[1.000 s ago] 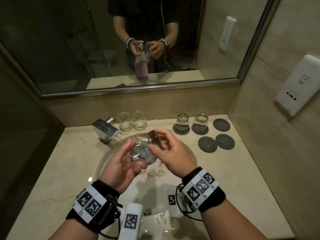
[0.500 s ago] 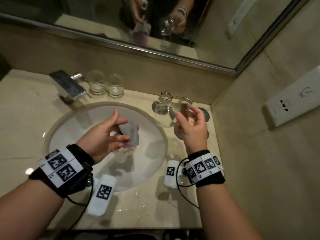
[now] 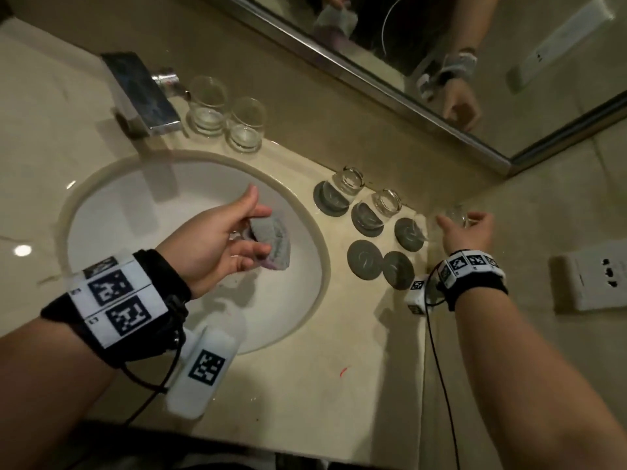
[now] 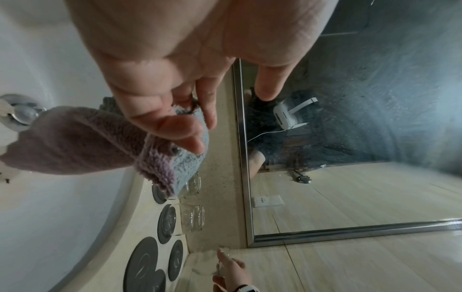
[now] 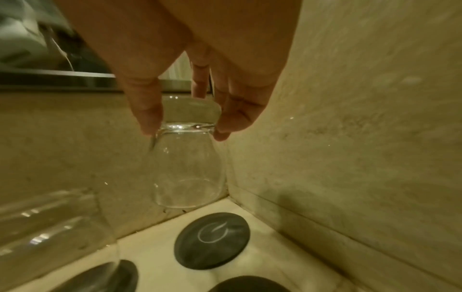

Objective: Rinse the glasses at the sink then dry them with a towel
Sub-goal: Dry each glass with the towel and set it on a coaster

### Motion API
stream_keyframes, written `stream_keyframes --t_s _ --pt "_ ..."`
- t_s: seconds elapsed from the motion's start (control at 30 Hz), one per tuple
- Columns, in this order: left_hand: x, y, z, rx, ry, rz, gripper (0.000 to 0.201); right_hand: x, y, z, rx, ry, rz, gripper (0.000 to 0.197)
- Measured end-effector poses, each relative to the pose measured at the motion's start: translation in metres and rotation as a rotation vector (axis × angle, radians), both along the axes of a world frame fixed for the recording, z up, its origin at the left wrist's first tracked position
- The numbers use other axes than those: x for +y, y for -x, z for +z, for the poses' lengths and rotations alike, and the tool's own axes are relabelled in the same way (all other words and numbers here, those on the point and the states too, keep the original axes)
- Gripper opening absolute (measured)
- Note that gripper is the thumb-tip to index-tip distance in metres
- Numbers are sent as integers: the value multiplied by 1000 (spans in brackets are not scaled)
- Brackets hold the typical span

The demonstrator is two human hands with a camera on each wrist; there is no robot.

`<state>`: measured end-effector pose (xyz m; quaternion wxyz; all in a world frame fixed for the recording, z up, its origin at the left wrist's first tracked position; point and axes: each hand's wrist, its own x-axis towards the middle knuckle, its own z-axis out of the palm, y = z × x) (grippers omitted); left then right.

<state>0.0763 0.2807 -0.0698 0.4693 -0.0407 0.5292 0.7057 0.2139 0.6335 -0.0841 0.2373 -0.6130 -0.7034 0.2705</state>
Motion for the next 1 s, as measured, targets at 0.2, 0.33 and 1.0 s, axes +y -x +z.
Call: stream_keyframes --t_s 0.2,0.33,1.0 --pt "-4 5 -12 4 9 39 63 30 13 -30 -144 53 12 53" --pt "-7 9 -14 -6 20 58 66 40 19 -48 -181 52 20 51" --pt "-45 39 10 -15 15 137 54 -26 82 30 -37 -314 173 40"
